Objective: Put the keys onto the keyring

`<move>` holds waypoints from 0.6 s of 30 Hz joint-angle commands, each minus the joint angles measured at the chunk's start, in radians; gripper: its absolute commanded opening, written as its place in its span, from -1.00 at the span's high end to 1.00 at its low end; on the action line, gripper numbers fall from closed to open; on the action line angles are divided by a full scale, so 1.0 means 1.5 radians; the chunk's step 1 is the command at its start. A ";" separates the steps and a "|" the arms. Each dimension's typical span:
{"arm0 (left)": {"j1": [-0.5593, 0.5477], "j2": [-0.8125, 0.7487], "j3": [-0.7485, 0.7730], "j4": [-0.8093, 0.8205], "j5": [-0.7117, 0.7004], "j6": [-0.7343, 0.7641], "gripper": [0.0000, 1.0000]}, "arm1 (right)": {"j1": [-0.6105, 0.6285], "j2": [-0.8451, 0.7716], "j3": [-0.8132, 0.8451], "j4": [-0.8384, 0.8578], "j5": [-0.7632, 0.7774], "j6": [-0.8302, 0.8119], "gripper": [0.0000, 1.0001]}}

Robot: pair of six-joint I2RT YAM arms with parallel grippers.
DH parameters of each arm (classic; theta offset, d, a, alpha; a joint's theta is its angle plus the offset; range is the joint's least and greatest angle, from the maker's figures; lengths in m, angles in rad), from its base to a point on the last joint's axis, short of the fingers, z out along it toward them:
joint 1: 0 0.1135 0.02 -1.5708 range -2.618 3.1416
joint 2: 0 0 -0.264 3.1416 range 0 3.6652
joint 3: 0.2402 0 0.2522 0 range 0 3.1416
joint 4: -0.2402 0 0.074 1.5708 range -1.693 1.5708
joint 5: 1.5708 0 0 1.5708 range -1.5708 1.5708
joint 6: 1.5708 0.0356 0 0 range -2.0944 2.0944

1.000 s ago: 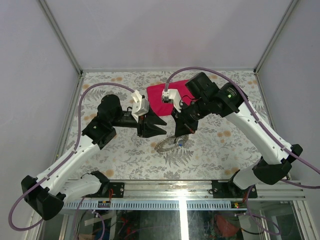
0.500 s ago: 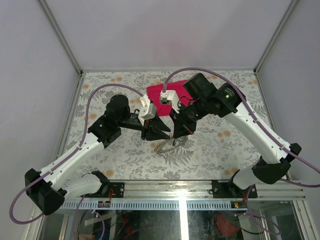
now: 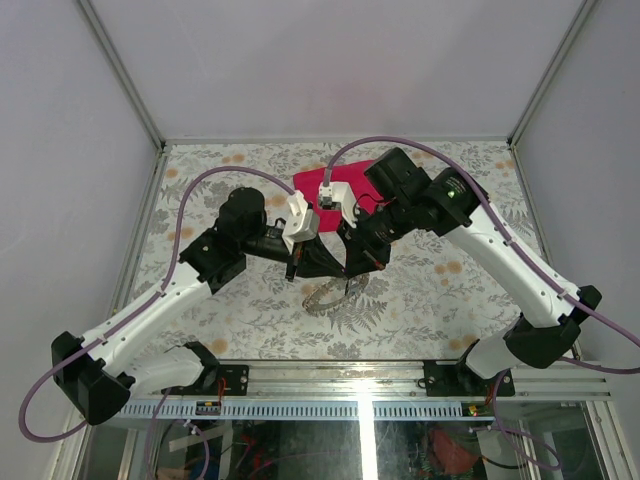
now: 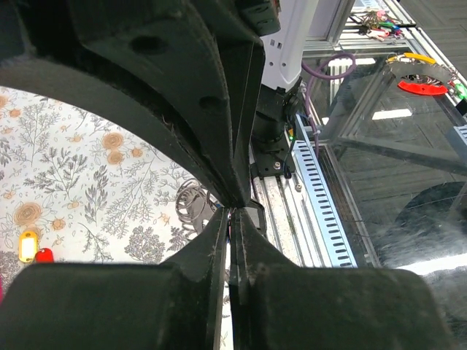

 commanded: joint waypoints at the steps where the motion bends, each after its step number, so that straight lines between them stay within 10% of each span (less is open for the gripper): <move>1: -0.006 -0.001 0.028 -0.022 -0.005 0.031 1.00 | 0.006 -0.022 0.000 0.038 -0.012 0.014 1.00; 18: -0.005 -0.059 0.020 0.054 -0.110 -0.069 1.00 | 0.007 -0.250 -0.213 0.363 0.139 0.084 0.25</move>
